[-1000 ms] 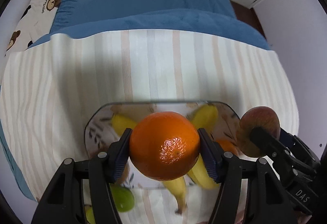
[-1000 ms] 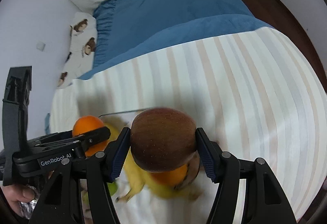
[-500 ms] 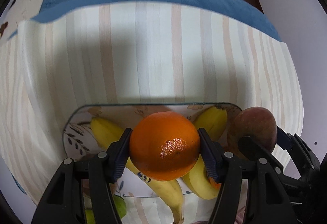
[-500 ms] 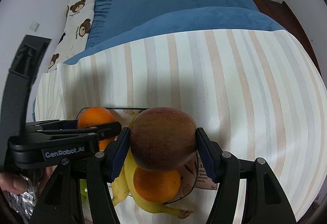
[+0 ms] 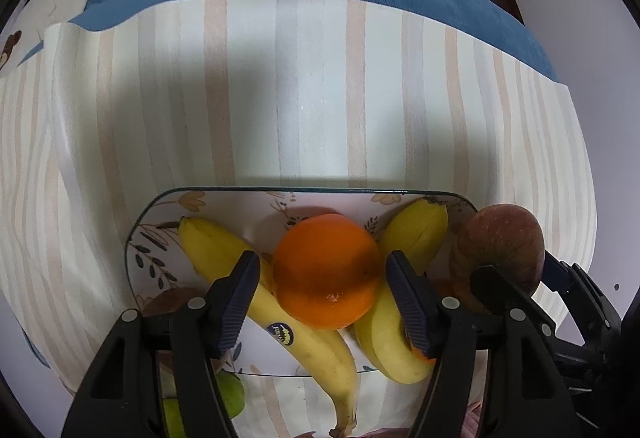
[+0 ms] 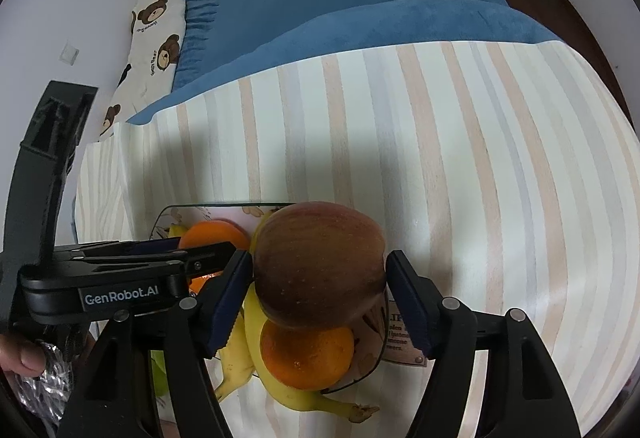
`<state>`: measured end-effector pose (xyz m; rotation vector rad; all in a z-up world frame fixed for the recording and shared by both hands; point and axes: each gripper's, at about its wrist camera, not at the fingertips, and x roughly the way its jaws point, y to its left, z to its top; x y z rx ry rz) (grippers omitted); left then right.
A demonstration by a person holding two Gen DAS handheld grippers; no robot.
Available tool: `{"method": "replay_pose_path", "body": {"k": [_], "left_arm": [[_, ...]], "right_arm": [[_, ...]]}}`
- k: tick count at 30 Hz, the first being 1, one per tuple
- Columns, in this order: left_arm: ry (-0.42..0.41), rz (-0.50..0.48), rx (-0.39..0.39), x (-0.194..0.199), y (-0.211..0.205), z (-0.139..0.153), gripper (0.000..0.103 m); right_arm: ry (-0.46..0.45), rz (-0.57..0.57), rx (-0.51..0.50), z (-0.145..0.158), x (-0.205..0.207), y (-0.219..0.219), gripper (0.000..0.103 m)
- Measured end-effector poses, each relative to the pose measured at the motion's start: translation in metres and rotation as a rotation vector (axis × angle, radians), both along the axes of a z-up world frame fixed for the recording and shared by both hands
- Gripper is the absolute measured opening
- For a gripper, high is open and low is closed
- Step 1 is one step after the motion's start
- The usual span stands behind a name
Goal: Organize fruits
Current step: 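Carry the orange and brown pear onto the plate and open both grippers, then lift both tools away from the plate toward the green apples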
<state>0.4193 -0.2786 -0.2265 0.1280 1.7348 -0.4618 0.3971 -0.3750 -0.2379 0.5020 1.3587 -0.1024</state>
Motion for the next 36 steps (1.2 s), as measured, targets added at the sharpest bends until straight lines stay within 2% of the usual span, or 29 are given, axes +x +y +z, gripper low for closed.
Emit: {"method": "replay_pose_path", "body": {"k": [4, 10, 14, 18, 22, 26, 30, 32, 36], "left_arm": [[-0.024, -0.002, 0.006, -0.004, 0.000, 0.004, 0.069], [-0.051, 0.007, 0.004, -0.004, 0.008, 0.016, 0.069], [-0.067, 0.010, 0.000, -0.007, 0.015, 0.023, 0.070], [-0.108, 0.006, 0.001, -0.012, 0.017, 0.032, 0.078], [-0.153, 0.006, 0.001, -0.016, 0.021, 0.046, 0.087], [-0.179, 0.003, 0.009, -0.018, 0.026, 0.056, 0.089], [-0.215, 0.001, 0.016, -0.026, 0.033, 0.065, 0.097], [-0.256, 0.000, 0.025, -0.029, 0.037, 0.075, 0.100], [-0.323, 0.000, 0.040, -0.038, 0.052, 0.085, 0.102]], "right_arm": [[0.004, -0.005, 0.000, -0.002, 0.000, 0.000, 0.075], [0.001, -0.011, -0.006, 0.000, -0.003, -0.002, 0.082], [0.002, -0.008, -0.012, 0.003, -0.004, -0.003, 0.083], [-0.001, -0.006, -0.025, 0.008, -0.006, -0.004, 0.083], [-0.022, -0.010, -0.048, 0.019, -0.009, -0.005, 0.089], [-0.020, -0.020, -0.052, 0.022, -0.011, -0.011, 0.090], [-0.026, -0.036, -0.062, 0.028, -0.016, -0.016, 0.090], [-0.035, -0.042, -0.087, 0.035, -0.021, -0.017, 0.096], [-0.050, -0.016, -0.215, 0.050, -0.035, -0.008, 0.099]]}}
